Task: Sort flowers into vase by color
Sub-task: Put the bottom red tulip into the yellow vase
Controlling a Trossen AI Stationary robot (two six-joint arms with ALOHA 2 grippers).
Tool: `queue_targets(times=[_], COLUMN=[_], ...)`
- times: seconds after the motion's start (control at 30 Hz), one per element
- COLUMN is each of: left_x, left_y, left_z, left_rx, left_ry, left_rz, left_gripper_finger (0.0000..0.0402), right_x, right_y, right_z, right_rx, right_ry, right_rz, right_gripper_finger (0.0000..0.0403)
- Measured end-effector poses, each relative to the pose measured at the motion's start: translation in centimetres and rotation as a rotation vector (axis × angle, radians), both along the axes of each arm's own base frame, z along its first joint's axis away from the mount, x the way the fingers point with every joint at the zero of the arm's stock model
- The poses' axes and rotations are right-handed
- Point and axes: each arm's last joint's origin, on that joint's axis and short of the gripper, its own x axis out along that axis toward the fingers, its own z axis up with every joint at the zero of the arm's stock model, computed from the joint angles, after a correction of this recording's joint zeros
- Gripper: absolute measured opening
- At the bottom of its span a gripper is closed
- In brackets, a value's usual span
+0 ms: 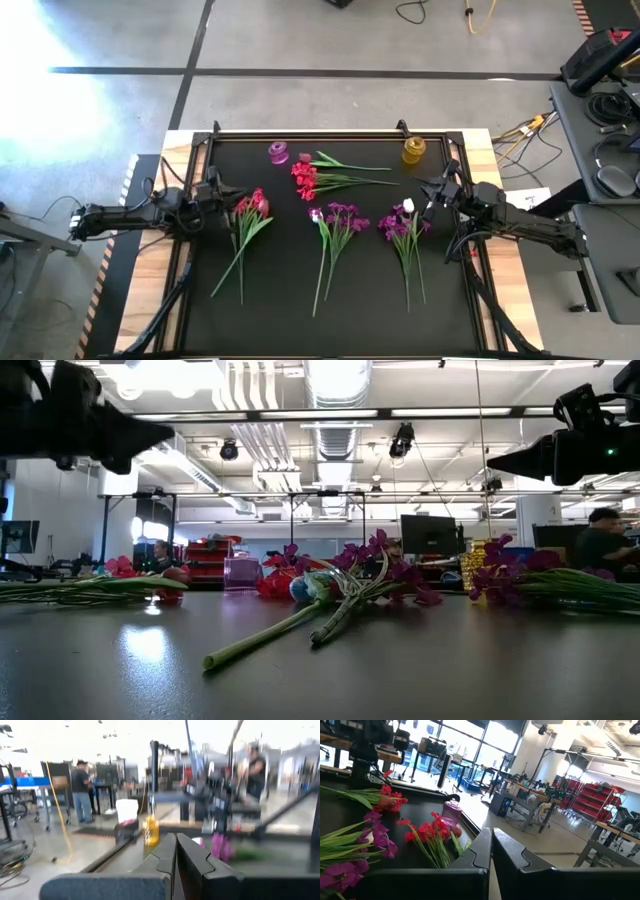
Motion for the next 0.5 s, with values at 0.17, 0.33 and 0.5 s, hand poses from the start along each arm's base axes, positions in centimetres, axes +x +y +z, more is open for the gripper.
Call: queue_targets(times=[0.17, 0.33, 0.5], left_x=[-0.4, 0.2, 1.4], left_y=[-0.1, -0.1, 0.0], left_z=[1.7, 2.8, 5.1], left_rx=[-0.006, -0.155, -0.294], left_ry=[-0.178, -0.021, 0.217], left_rz=[-0.044, -0.059, -0.033], left_gripper_finger=[0.0, 0.0, 0.0], right_x=[0.0, 0.0, 0.0], right_y=[0.0, 0.0, 0.0], right_z=[0.0, 0.0, 0.0], right_rx=[0.0, 0.0, 0.0], right_ry=[0.0, 0.0, 0.0], right_rz=[0.0, 0.0, 0.0], right_gripper_finger=[0.0009, 0.0009, 0.0009])
